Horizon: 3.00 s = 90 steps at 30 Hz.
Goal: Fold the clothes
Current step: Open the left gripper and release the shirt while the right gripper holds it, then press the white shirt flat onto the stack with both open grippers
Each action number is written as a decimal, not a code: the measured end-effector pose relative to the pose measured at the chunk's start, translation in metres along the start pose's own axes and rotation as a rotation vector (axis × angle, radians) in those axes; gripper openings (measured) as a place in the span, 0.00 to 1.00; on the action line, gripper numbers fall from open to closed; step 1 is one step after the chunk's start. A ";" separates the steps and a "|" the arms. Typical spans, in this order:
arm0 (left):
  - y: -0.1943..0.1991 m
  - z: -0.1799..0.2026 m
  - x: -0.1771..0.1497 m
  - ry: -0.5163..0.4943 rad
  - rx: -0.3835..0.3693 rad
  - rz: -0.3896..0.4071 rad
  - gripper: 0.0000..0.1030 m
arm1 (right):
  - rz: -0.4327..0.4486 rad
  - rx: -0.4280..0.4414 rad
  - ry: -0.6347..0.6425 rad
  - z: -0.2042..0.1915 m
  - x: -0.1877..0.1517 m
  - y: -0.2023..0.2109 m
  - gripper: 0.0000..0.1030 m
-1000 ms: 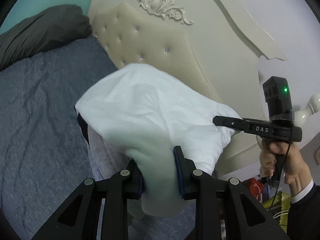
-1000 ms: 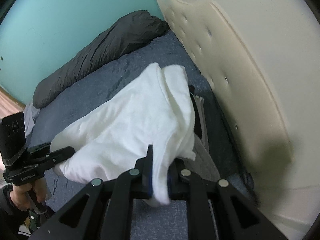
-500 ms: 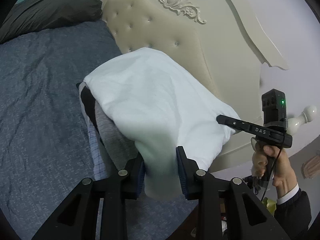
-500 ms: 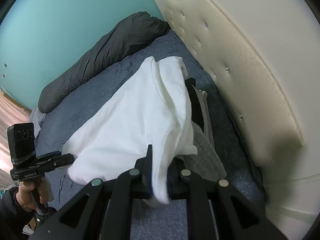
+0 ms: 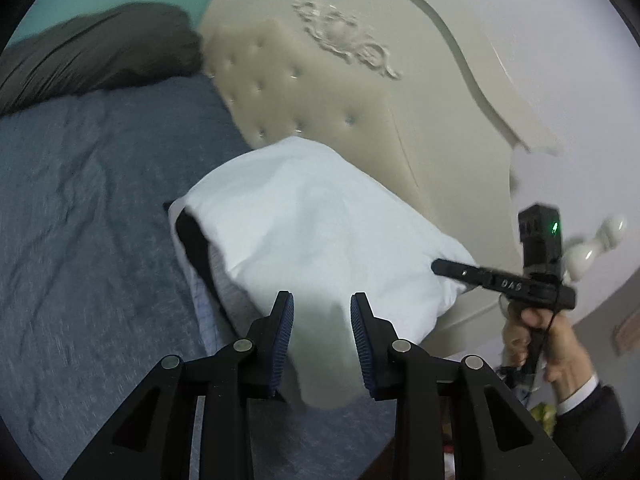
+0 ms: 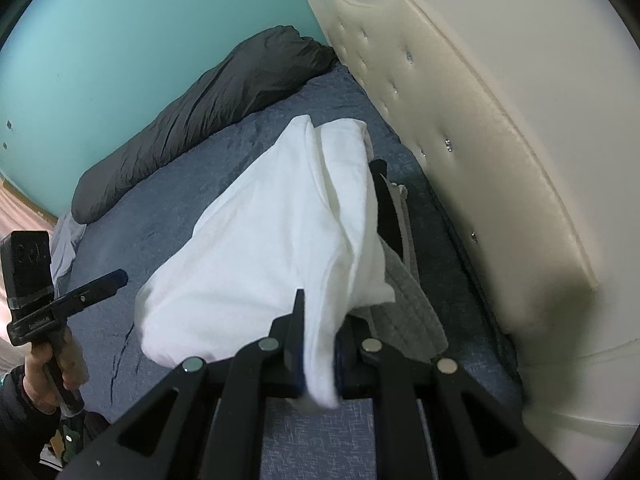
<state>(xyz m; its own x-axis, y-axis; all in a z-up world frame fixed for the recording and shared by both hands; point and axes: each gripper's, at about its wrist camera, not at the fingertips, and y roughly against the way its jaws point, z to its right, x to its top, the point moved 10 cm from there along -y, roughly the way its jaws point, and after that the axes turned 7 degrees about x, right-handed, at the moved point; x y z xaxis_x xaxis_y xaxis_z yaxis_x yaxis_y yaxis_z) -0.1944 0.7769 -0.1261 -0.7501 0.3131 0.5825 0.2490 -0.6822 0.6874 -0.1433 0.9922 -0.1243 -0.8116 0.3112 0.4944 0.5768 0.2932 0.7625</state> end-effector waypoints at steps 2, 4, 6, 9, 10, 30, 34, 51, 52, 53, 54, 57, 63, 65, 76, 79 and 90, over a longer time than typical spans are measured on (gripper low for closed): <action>-0.014 0.005 -0.002 -0.043 0.023 -0.009 0.30 | -0.001 -0.007 -0.003 0.001 -0.001 0.000 0.10; -0.027 0.006 -0.007 -0.048 0.040 -0.020 0.30 | -0.001 -0.014 -0.005 0.003 -0.001 -0.001 0.13; -0.040 0.004 -0.011 -0.052 0.056 -0.029 0.30 | 0.010 -0.030 -0.004 0.007 -0.002 0.005 0.17; -0.046 -0.003 -0.016 -0.043 0.061 -0.030 0.30 | 0.041 -0.039 -0.001 0.012 -0.001 0.015 0.18; -0.046 -0.005 -0.016 -0.038 0.062 -0.027 0.30 | 0.050 -0.051 0.005 0.014 0.000 0.017 0.18; -0.059 -0.011 -0.019 -0.050 0.085 -0.032 0.31 | 0.227 -0.061 0.061 -0.002 -0.001 -0.029 0.00; -0.072 -0.008 -0.030 -0.072 0.088 -0.049 0.31 | 0.235 -0.057 0.034 0.015 -0.012 -0.040 0.00; -0.080 0.002 -0.029 -0.108 0.109 -0.037 0.29 | 0.316 -0.037 -0.003 0.027 -0.027 -0.029 0.00; -0.075 0.003 -0.026 -0.110 0.110 -0.029 0.28 | 0.327 -0.035 0.003 0.024 -0.024 -0.024 0.00; -0.071 0.004 -0.022 -0.111 0.111 -0.021 0.28 | 0.337 -0.034 0.009 0.020 -0.022 -0.019 0.00; -0.065 0.006 -0.018 -0.111 0.105 -0.009 0.28 | 0.346 -0.033 0.015 0.016 -0.021 -0.014 0.00; -0.050 0.018 -0.012 -0.107 0.066 0.018 0.28 | 0.365 -0.014 0.034 0.000 -0.016 -0.004 0.00; -0.053 0.046 -0.021 -0.166 0.036 -0.009 0.28 | 0.344 0.034 0.097 -0.032 -0.023 -0.008 0.00; -0.058 0.043 -0.022 -0.155 0.034 -0.018 0.29 | 0.323 0.036 0.095 -0.031 -0.029 -0.016 0.00; -0.061 0.042 -0.031 -0.133 0.028 -0.032 0.29 | 0.351 0.073 0.017 -0.012 -0.036 -0.022 0.00; -0.047 0.033 -0.022 -0.114 0.033 -0.003 0.29 | 0.402 0.047 0.007 -0.005 -0.030 0.000 0.00; -0.063 -0.028 -0.011 -0.028 0.120 -0.015 0.29 | 0.384 -0.028 -0.039 0.027 -0.037 -0.003 0.00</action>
<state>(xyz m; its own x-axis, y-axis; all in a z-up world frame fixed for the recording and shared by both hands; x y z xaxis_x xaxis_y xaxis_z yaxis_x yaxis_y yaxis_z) -0.2191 0.7983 -0.1875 -0.7374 0.3422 0.5823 0.3105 -0.5938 0.7422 -0.1124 1.0043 -0.1567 -0.5327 0.4280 0.7301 0.8348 0.1239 0.5364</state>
